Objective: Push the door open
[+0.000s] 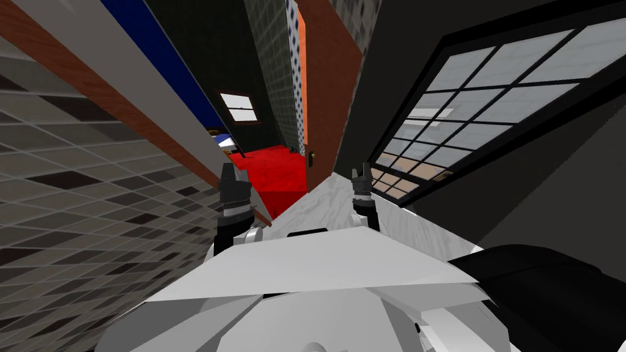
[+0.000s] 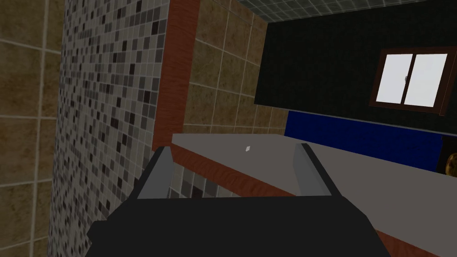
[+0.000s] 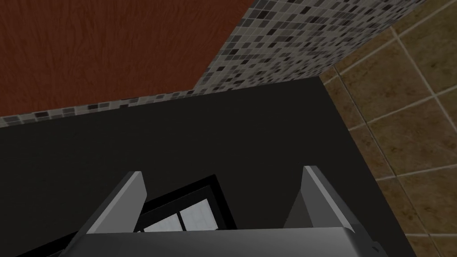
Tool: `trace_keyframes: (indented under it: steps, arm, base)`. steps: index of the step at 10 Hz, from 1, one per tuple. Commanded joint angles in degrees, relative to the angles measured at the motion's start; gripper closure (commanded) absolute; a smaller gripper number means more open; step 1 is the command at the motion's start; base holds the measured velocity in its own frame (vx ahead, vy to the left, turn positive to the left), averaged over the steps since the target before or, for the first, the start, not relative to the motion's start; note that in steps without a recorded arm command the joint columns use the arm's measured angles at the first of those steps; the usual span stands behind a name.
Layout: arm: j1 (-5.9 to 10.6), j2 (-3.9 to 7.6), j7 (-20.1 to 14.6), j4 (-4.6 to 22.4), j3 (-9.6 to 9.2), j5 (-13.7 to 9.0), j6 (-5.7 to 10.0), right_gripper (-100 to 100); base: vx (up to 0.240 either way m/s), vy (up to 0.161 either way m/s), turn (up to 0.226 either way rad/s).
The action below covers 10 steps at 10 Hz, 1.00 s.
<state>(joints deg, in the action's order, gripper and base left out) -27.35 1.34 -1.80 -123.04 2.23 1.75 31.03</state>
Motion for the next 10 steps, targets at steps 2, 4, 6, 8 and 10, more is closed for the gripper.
trace_keyframes:
  steps: [2, 4, 6, 8, 10]
  arm:
    - [1.76, 0.65, -0.36, 2.73, -0.50, -0.01, -0.73, -100]
    - [3.10, 1.01, -0.51, 4.90, -1.03, 0.06, -1.20, -100]
    - [5.39, 1.50, -0.77, 8.61, -1.94, 0.19, -2.00, -100]
    - [7.02, 1.79, -0.95, 11.25, -2.58, 0.28, -2.58, -100]
    - [8.71, 2.05, -1.14, 13.99, -3.25, 0.37, -3.17, -100]
  base:
    - [0.097, -0.070, 0.061]
    - [0.086, -0.067, 0.076]
    - [0.112, -0.123, 0.127]
    - [0.103, -0.104, 0.085]
    - [0.084, -0.091, 0.105]
